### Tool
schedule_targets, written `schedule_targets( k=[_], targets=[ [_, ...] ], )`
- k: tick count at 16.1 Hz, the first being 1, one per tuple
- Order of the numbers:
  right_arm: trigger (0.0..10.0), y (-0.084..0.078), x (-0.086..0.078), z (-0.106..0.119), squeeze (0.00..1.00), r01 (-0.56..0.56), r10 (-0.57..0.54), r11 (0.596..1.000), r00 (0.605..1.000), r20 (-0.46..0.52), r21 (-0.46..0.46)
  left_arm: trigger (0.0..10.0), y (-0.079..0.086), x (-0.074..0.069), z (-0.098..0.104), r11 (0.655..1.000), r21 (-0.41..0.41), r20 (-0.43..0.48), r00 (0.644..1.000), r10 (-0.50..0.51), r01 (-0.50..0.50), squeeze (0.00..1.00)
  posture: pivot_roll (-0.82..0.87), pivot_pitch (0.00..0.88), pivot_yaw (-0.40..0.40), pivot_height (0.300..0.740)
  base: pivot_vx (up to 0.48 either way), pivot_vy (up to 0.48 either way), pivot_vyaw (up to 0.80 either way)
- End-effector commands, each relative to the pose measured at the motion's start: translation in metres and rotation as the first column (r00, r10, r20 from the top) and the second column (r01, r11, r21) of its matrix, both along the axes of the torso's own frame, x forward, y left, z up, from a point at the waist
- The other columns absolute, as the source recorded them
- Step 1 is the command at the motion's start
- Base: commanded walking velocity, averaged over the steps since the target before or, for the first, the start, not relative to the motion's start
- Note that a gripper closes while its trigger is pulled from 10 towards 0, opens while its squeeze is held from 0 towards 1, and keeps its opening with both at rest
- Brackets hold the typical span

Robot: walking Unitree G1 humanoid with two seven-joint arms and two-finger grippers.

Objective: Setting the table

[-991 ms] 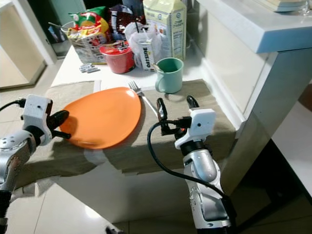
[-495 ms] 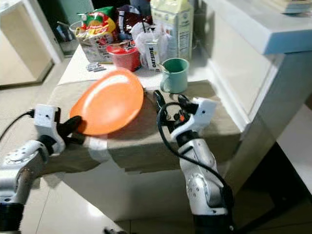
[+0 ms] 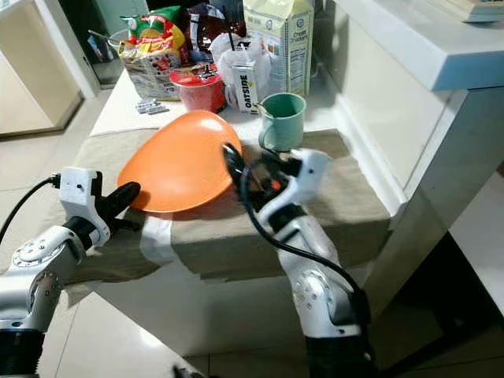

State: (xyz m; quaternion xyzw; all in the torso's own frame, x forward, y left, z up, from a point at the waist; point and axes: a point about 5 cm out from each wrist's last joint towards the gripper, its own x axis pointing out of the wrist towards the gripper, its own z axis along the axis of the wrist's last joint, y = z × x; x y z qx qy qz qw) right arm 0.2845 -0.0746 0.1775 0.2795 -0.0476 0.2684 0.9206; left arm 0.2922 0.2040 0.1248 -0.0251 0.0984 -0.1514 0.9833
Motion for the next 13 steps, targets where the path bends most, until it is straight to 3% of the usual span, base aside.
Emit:
schedule_targets(
  k=[1,7,13],
  targets=[
    [10.0,0.017,-0.001,0.002,0.00,-0.065,0.066,0.997,0.998,-0.008,0.048,10.0,-0.004,-0.005,-0.015,1.000,-0.003,-0.071,0.997,-0.027,0.027,0.00,-0.11,0.038,0.115,0.740,0.000,0.000,0.00],
    [10.0,0.038,0.009,-0.007,0.00,-0.126,0.132,0.988,0.989,-0.067,0.089,10.0,-0.004,-0.008,-0.012,0.999,-0.017,-0.050,0.998,-0.037,0.036,0.00,-0.09,0.036,0.109,0.740,0.000,0.000,0.00],
    [10.0,0.042,0.022,-0.029,0.00,-0.119,0.115,0.992,0.987,-0.108,-0.030,10.0,-0.010,-0.008,-0.004,0.998,-0.033,-0.014,0.998,-0.062,0.061,0.00,-0.09,0.031,0.105,0.740,0.000,0.000,0.00]
  ],
)
